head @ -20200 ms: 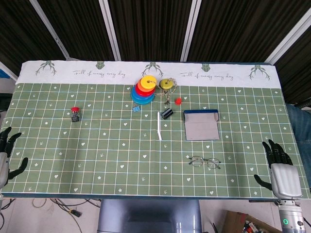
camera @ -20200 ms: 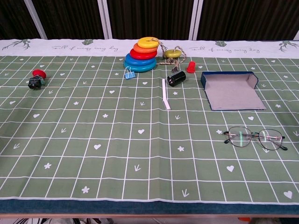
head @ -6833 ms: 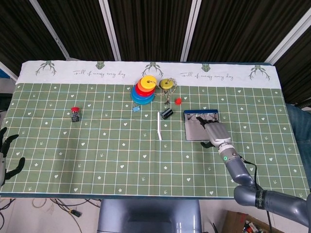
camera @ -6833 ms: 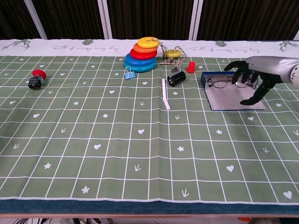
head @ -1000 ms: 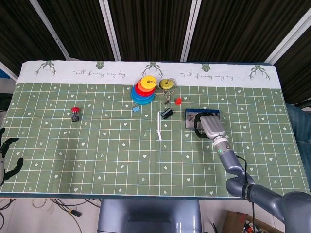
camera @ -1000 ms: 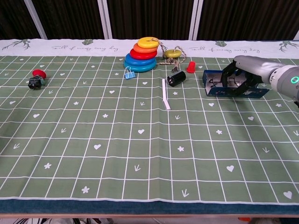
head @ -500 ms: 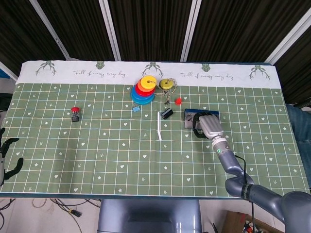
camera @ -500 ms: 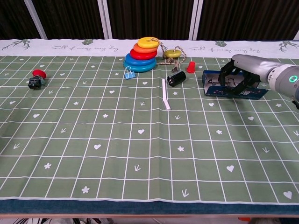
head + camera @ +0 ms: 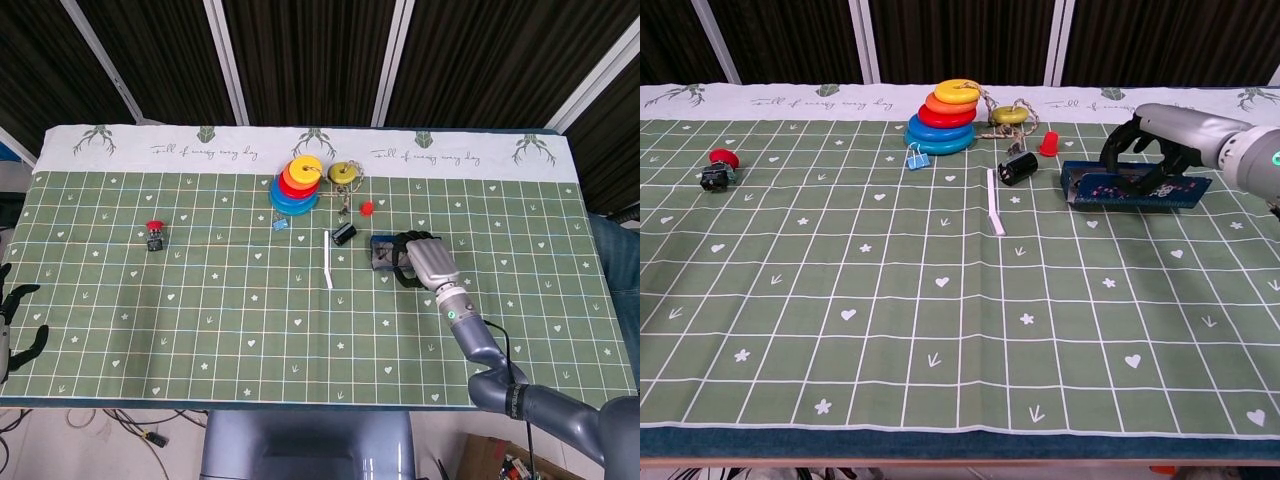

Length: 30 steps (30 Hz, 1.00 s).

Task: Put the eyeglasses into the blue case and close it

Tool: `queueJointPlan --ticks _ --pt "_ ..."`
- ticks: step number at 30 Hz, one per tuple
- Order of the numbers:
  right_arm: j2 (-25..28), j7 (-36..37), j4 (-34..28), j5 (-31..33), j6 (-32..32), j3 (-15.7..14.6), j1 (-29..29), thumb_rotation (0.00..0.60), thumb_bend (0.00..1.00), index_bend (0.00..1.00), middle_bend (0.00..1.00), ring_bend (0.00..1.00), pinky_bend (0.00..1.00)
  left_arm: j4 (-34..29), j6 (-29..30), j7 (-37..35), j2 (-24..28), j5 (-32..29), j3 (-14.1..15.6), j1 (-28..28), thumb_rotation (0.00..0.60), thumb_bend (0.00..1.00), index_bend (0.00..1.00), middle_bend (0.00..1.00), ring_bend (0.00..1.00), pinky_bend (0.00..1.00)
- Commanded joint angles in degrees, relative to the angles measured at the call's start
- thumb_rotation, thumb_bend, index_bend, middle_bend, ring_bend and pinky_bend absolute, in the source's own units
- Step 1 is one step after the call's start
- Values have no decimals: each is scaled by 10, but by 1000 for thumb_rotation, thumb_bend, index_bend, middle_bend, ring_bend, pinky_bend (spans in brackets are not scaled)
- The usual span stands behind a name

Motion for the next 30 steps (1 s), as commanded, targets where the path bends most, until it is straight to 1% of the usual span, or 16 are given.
queueJointPlan --ticks 1,5,11,17,22,30 --pt "20 -18 -34 8 -3 0 -2 600 536 701 276 213 201 0 0 0 0 0 0 0 600 344 255 0 0 0" --pt "36 -43 -68 22 -17 -1 4 600 536 704 269 213 201 0 -1 -1 1 -1 0 0 600 343 255 0 0 0" --pt "35 -73 -79 47 -33 4 21 600 536 710 260 213 201 -1 -1 -2 1 -1 -1 0 600 344 255 0 0 0" --pt "29 -91 -67 82 -59 17 46 600 536 711 253 213 201 -1 -2 -3 2 -2 -1 -1 600 344 255 0 0 0" --pt "21 -97 -54 97 -62 27 61 600 536 711 252 213 201 -1 -2 -3 2 -3 -1 -1 600 343 256 0 0 0" --pt "8 -105 -14 136 -88 31 80 600 536 711 251 213 202 -2 -1 -4 3 -2 -1 0 600 344 255 0 0 0"
